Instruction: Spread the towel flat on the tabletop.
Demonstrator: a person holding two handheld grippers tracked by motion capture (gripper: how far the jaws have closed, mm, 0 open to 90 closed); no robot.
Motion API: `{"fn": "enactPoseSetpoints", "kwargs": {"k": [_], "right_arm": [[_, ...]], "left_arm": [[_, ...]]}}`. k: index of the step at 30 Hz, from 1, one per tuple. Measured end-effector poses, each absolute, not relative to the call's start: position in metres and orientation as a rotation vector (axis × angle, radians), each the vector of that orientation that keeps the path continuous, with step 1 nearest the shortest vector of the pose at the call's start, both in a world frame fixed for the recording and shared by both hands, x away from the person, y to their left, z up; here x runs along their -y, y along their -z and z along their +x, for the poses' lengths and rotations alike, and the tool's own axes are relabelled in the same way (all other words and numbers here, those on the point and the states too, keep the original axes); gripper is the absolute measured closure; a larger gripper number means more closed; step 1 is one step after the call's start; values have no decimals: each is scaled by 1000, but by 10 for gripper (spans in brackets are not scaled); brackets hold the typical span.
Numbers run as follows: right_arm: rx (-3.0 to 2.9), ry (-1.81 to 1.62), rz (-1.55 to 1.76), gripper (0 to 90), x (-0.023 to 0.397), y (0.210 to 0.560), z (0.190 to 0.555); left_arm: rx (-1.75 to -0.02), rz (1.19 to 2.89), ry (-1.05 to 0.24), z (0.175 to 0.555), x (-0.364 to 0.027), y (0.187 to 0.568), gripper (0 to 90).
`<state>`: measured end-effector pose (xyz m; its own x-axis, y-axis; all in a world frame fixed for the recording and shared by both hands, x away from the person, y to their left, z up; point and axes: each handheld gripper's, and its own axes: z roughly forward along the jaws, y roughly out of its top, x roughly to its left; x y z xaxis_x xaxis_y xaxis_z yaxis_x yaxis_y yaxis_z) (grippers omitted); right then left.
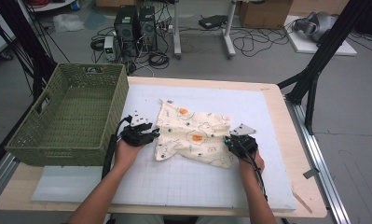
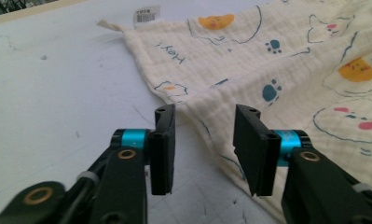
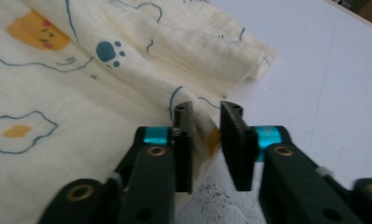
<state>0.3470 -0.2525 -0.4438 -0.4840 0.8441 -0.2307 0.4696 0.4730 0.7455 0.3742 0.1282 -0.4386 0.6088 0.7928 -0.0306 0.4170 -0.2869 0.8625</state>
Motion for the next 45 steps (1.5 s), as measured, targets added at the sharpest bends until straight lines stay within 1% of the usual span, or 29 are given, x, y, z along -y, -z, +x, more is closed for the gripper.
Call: {"fn": "enactPoseSetpoints", "kwargs": {"k": [1,2,6,11,16,23,25,27,31,32,35,36,37,38,40,45], "right_arm": [[-2119,-846,1103,625,254,442,345],[-2107,-866,1114,599,256,440,344],[-2100,-923,1096,548,262,433,331],[-2110,-943,1058,498,267,427,312],[-2159,-1006,999,490,266,428,295],[-2230,-1100,946,493,257,433,283],[-2257,-1113,932,510,254,434,282],[-2310,-1132,919,548,251,439,282],[-2417,-1140,902,623,246,449,285],[-2432,-1142,892,655,245,450,286],[-2464,-1165,893,755,245,450,287],[-2476,-1172,896,788,245,450,287],[-2484,-1177,888,845,245,450,287],[-2499,-1180,871,864,244,450,286],[-2510,-1151,851,871,243,448,285],[-2530,-1134,837,871,249,445,276]], "left_arm": [[-957,1907,-498,373,-130,437,541],[-948,1903,-483,371,-131,435,516],[-866,1904,-434,359,-132,428,508],[-788,1929,-352,342,-129,428,576],[-737,1945,-301,327,-127,431,581],[-735,2005,-289,318,-124,443,557],[-731,2029,-283,317,-121,445,556],[-725,2054,-286,316,-119,448,560],[-706,2111,-316,315,-113,450,621],[-711,2118,-329,315,-112,450,645],[-738,2119,-368,315,-112,450,759],[-746,2122,-400,314,-112,450,817],[-745,2124,-405,314,-112,449,856],[-746,2121,-402,314,-112,449,863],[-749,2119,-399,314,-114,448,868],[-762,2064,-338,310,-131,439,865]]}}
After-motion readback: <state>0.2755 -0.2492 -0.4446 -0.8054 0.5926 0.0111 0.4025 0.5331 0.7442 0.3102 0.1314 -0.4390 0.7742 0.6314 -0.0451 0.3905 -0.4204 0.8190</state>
